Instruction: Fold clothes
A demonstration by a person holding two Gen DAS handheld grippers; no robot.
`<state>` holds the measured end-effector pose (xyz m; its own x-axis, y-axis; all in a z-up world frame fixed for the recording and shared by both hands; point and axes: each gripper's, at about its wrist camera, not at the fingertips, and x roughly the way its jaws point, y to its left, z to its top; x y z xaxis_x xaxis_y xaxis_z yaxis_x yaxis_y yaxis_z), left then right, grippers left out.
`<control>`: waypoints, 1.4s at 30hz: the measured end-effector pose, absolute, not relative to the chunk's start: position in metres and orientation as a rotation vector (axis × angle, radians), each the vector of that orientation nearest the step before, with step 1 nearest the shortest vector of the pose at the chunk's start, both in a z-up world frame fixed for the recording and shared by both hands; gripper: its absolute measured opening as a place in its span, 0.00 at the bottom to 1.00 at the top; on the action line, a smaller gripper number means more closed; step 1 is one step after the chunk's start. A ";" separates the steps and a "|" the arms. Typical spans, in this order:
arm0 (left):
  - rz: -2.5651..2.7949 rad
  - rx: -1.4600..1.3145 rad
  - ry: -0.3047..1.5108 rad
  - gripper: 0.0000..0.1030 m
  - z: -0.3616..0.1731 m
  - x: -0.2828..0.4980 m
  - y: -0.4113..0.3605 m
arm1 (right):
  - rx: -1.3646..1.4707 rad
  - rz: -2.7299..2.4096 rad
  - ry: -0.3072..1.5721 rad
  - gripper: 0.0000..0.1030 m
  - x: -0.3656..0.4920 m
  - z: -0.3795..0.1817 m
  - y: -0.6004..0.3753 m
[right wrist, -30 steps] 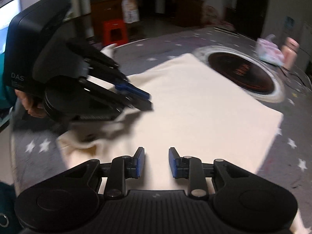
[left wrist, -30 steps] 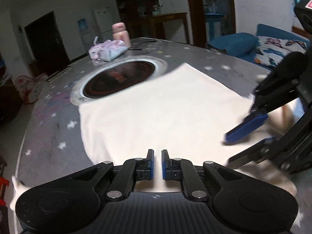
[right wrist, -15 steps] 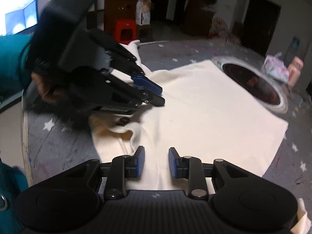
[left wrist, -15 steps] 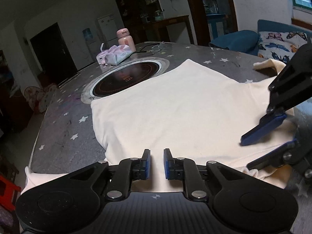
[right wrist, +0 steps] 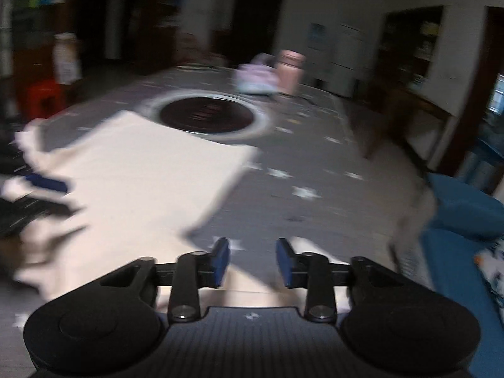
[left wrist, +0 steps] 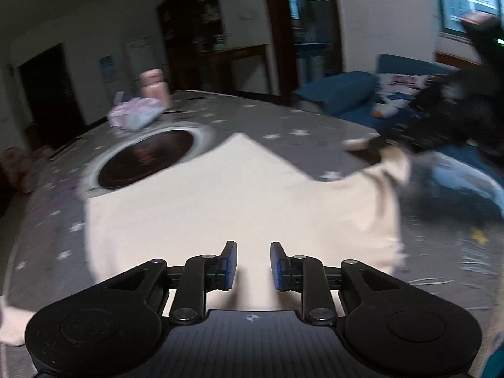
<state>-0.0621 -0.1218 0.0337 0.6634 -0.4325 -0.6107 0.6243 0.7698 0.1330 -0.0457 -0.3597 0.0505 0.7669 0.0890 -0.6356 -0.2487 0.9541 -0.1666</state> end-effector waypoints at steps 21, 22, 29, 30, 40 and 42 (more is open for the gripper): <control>-0.795 0.351 0.642 0.29 0.013 -0.091 -0.148 | 0.012 -0.093 0.617 0.17 -0.096 0.054 -0.451; -0.800 0.354 0.640 0.29 0.012 -0.092 -0.148 | 0.031 -0.126 0.642 0.20 -0.102 0.049 -0.460; -0.818 0.353 0.650 0.29 0.013 -0.090 -0.148 | 0.064 -0.192 0.669 0.20 -0.122 0.040 -0.485; -0.818 0.354 0.650 0.29 0.013 -0.090 -0.148 | 0.065 -0.166 0.669 0.20 -0.119 0.041 -0.481; -0.830 0.368 0.650 0.29 0.013 -0.090 -0.149 | 0.042 -0.070 0.755 0.20 -0.066 0.016 -0.470; -0.831 0.369 0.649 0.29 0.012 -0.090 -0.148 | 0.034 -0.061 0.754 0.20 -0.044 0.013 -0.471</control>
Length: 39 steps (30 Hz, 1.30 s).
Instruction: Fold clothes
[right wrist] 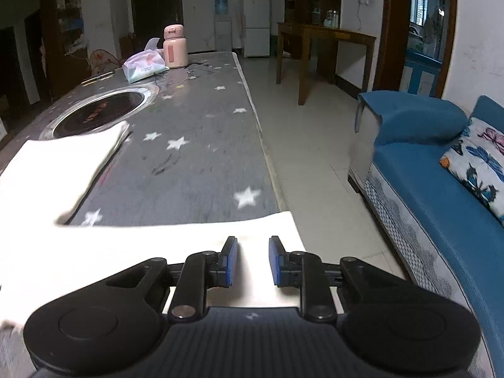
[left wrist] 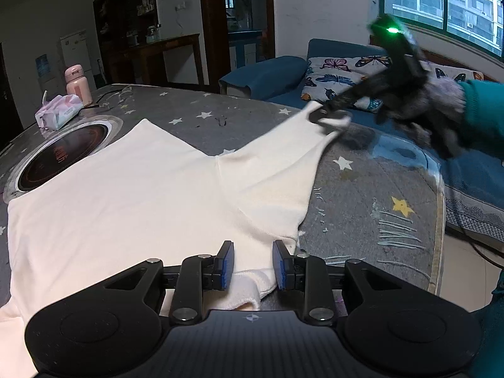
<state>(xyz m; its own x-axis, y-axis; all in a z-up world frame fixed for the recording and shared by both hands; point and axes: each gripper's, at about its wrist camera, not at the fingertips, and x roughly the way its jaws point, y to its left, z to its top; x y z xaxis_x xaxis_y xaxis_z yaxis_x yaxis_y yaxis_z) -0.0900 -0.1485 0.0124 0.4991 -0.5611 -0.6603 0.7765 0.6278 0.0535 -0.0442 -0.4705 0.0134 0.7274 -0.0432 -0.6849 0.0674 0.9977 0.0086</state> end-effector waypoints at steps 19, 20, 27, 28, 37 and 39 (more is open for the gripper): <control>-0.741 0.298 0.626 0.39 0.028 -0.085 -0.129 | -0.115 0.175 0.755 0.38 -0.049 0.017 -0.399; -0.713 0.287 0.611 0.41 0.033 -0.084 -0.122 | -0.110 0.171 0.749 0.38 -0.049 0.016 -0.398; -0.252 0.175 0.586 0.43 0.054 -0.039 -0.041 | -0.076 0.164 0.747 0.41 -0.050 0.016 -0.401; -0.168 0.162 0.592 0.43 0.054 -0.030 -0.028 | -0.072 0.164 0.747 0.41 -0.050 0.016 -0.402; 0.294 0.018 0.674 0.43 0.046 0.036 0.071 | -0.060 0.155 0.744 0.45 -0.048 0.013 -0.402; 0.278 0.007 0.689 0.42 0.043 0.043 0.076 | -0.057 0.154 0.745 0.46 -0.047 0.013 -0.402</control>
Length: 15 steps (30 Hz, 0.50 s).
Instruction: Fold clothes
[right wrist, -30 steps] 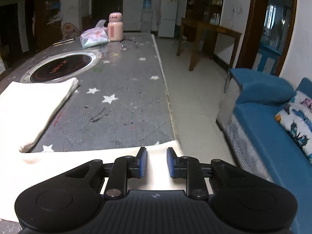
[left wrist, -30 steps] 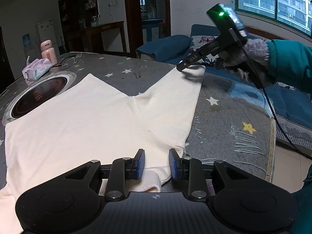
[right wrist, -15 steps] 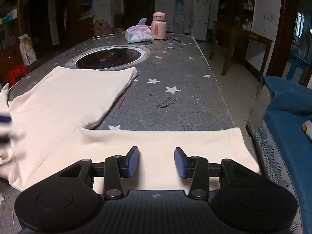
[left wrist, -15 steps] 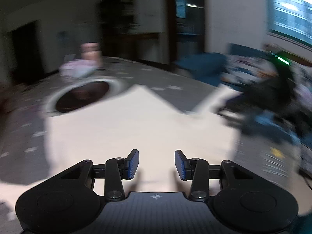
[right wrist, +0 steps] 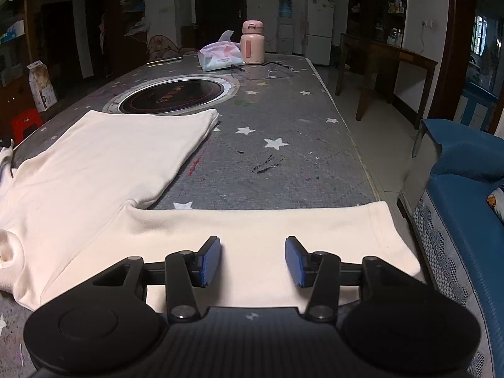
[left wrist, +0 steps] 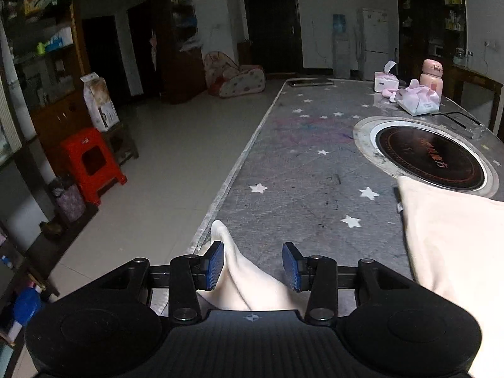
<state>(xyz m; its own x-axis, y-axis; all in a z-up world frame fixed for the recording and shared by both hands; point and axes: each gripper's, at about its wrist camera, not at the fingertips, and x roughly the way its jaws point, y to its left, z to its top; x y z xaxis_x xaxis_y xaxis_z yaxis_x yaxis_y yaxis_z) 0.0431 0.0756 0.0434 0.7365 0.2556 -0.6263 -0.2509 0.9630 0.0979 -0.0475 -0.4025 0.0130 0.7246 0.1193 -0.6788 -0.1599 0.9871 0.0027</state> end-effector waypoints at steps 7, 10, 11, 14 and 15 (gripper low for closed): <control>0.301 -0.060 0.739 0.06 0.031 0.053 0.094 | -0.056 0.148 0.745 0.47 -0.047 0.013 -0.401; 0.297 -0.083 0.692 0.03 0.039 0.038 0.103 | -0.057 0.148 0.746 0.47 -0.047 0.013 -0.401; 0.284 -0.106 0.660 0.03 0.046 0.029 0.107 | -0.057 0.148 0.746 0.47 -0.047 0.013 -0.401; 0.248 -0.172 0.559 0.02 0.064 0.000 0.118 | -0.058 0.148 0.744 0.47 -0.047 0.012 -0.401; 0.241 -0.193 0.527 0.02 0.069 -0.012 0.123 | -0.057 0.147 0.743 0.47 -0.047 0.012 -0.400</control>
<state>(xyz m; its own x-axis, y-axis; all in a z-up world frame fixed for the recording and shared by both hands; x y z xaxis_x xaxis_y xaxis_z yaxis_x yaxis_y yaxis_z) -0.0118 0.1227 0.0694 0.8370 0.1769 -0.5178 -0.2758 0.9537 -0.1200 -0.0472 -0.4004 0.0121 0.7263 0.1134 -0.6779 -0.1538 0.9881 0.0006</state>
